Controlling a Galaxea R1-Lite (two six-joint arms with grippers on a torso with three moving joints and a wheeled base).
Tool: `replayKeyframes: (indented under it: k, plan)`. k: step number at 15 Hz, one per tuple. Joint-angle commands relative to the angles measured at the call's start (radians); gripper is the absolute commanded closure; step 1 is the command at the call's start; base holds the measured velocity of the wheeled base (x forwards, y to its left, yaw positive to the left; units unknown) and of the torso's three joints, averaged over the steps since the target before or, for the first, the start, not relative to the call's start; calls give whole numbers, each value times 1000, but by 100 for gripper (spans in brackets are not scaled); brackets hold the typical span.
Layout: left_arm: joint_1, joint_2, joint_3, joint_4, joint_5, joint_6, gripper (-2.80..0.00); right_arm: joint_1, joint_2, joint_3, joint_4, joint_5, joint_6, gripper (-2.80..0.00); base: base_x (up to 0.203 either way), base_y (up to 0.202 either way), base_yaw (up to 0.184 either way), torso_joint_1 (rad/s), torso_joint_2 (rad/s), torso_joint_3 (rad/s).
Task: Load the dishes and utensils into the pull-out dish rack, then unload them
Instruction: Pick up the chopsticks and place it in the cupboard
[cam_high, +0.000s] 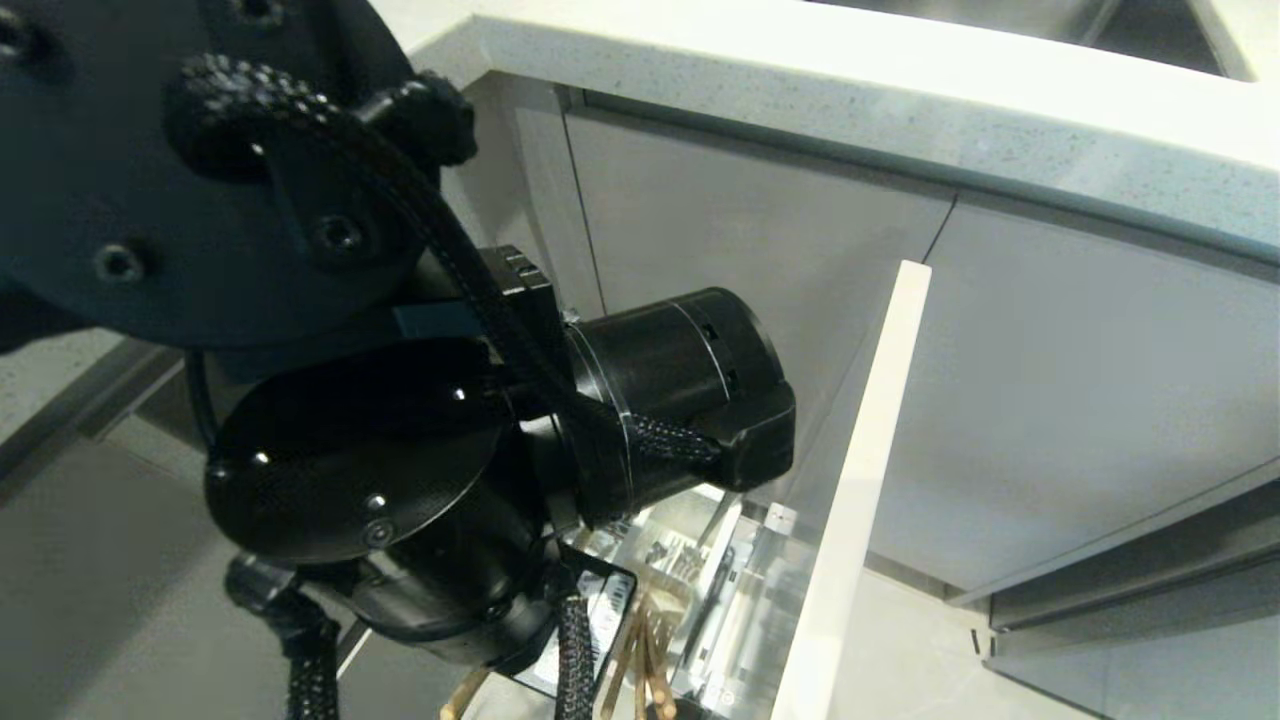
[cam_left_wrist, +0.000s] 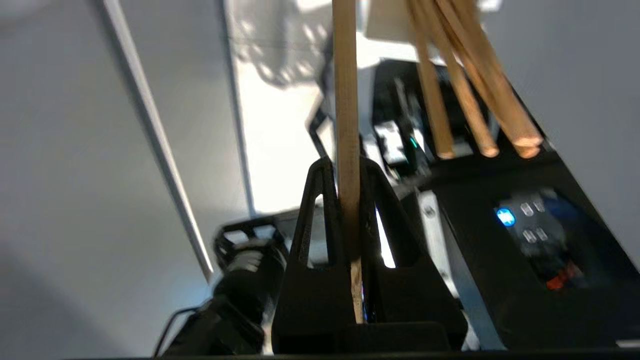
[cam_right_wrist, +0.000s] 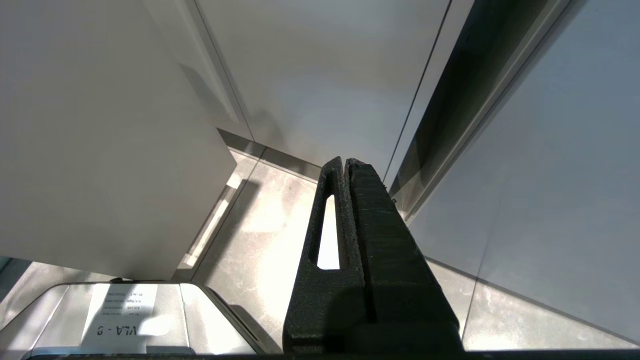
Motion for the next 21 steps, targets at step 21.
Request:
replayKeyframes:
  k: [21]
  plan:
    - [-55,-145,30,12,-250,161,0,0,0,2,0,0,0,0,0,0,0,0,0,0]
